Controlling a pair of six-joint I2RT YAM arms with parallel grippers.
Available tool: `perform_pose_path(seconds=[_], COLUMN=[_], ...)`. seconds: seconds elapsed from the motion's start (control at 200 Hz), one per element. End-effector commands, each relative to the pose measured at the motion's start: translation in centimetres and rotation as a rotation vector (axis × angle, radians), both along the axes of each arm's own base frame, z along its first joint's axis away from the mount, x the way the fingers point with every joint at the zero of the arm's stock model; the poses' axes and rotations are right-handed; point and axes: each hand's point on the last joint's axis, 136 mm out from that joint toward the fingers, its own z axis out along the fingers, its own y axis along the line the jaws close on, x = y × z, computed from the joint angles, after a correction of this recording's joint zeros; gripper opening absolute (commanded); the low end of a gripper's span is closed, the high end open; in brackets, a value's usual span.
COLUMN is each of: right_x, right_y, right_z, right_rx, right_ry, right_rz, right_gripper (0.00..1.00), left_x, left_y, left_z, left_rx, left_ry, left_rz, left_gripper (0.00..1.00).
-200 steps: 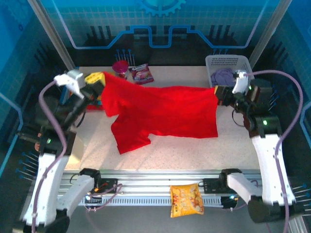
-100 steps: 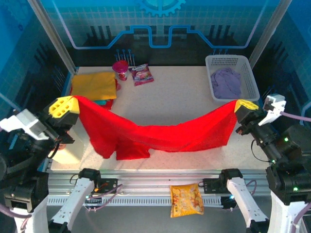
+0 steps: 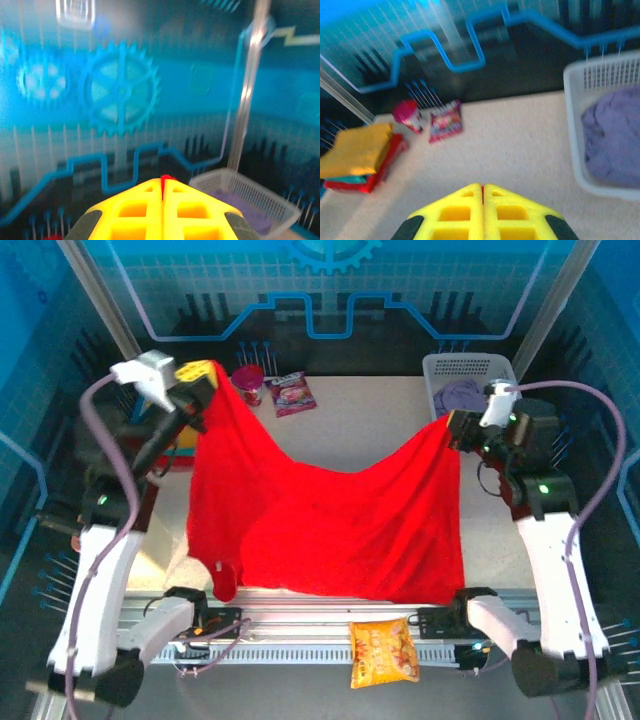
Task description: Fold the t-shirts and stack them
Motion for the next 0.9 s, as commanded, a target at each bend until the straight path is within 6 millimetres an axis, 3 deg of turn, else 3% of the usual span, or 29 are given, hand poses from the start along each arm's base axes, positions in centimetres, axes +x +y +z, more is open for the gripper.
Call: perform_pose_path(seconds=[0.0, 0.275, 0.41, 0.575, 0.7, 0.78, 0.895], right_x=[2.0, 8.8, 12.1, 14.3, 14.7, 14.1, 12.0], right_y=[0.4, -0.1, -0.5, -1.2, -1.2, -1.5, -2.2], right_z=[-1.1, -9.8, -13.6, -16.2, -17.3, -18.1, -19.6], right_rx=[0.012, 0.006, -0.001, 0.004, -0.016, -0.025, -0.035], right_ry=[0.007, 0.181, 0.247, 0.254, 0.265, 0.287, 0.333], right_rz=[0.006, -0.023, -0.029, -0.032, -0.014, -0.008, -0.024], right_gripper=[0.0, 0.0, 0.0, 0.0, 0.0, 0.0, 0.0], left_x=[4.9, 17.1, 20.7, 21.8, 21.4, 20.3, 17.1], left_y=[1.0, 0.9, 0.5, 0.6, 0.5, 0.0, -0.4], left_z=[-3.1, -14.0, -17.2, -19.0, -19.6, -20.6, -22.0], left_rx=[-0.007, -0.045, -0.009, 0.07, 0.094, 0.109, 0.13], left_ry=[0.048, 0.268, 0.321, 0.306, 0.295, 0.321, 0.336], left_rz=[0.033, 0.038, 0.024, 0.031, 0.027, -0.002, 0.001], left_gripper=[0.0, 0.0, 0.0, 0.0, 0.0, 0.0, 0.0])
